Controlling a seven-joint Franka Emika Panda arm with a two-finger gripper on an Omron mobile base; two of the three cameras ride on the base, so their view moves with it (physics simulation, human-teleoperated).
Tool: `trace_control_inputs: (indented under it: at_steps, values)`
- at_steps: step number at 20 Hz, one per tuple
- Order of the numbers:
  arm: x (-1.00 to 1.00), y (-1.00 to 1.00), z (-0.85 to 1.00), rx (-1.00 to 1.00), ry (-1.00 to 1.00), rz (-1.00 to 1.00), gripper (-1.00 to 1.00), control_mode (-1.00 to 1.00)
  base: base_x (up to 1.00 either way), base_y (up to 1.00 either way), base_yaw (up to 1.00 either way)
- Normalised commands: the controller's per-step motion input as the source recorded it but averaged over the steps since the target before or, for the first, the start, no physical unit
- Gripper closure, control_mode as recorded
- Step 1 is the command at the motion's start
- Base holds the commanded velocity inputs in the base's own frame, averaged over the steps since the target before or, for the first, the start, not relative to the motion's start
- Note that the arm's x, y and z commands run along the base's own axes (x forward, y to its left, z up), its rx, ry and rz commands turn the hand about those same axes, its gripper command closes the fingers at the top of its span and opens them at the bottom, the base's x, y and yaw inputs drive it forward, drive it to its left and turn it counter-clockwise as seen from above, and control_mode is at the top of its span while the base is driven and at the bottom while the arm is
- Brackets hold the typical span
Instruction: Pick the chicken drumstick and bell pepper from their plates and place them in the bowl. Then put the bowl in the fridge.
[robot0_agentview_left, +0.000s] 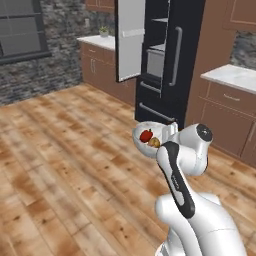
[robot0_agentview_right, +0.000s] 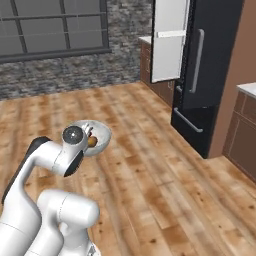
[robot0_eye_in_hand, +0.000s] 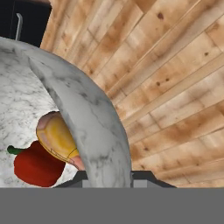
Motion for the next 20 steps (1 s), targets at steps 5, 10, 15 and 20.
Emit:
trace_control_inputs:
  at_steps: [5, 10, 15, 20]
  values:
    - [0.00, 0.00, 0.00, 0.00, 0.00, 0.00, 1.00, 1.00, 0.94, 0.21, -0.01]
    - [0.00, 0.00, 0.00, 0.00, 0.00, 0.00, 1.00, 1.00, 0.94, 0.22, -0.04]
    - [0.00, 0.00, 0.00, 0.00, 0.00, 0.00, 1.00, 1.00, 0.94, 0.23, -0.05]
    - [0.00, 0.00, 0.00, 0.00, 0.00, 0.00, 1.00, 1.00, 0.94, 0.26, -0.11]
